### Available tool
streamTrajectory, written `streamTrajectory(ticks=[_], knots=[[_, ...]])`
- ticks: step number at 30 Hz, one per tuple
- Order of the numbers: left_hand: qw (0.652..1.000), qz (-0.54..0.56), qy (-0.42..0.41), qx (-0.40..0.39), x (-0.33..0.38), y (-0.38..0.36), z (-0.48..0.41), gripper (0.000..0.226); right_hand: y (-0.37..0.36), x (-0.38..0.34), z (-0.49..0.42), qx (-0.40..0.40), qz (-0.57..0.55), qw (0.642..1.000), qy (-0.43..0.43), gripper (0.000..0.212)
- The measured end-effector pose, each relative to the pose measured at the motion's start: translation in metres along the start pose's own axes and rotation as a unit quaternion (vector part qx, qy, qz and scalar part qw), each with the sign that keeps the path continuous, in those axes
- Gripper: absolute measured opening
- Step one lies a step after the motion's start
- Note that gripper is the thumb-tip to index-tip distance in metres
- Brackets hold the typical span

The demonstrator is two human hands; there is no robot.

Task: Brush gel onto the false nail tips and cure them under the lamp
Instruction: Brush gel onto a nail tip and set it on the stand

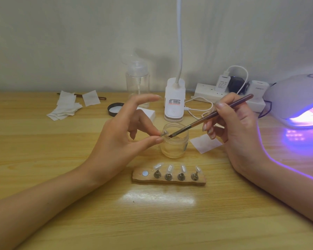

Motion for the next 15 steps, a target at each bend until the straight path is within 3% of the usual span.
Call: streamTrajectory(ticks=[8, 15], knots=[[0.985, 0.139, 0.075, 0.070, 0.008, 0.025, -0.015, 0.062, 0.001, -0.002, 0.000, 0.017, -0.030, 0.999, -0.017, 0.025], [0.980, 0.151, 0.124, 0.026, 0.029, 0.046, -0.025, 0.076, 0.000, -0.003, 0.000, 0.019, -0.042, 0.999, -0.026, 0.028]])
Point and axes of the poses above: each hand's wrist, its own z-axis away from the middle knuckle, its own y-axis out of the back of the hand, x = y × z, the point moved 1 cm from there along -z, towards the middle knuckle, and after that the axes turned 4 degrees about -y, right-handed, at the moved point
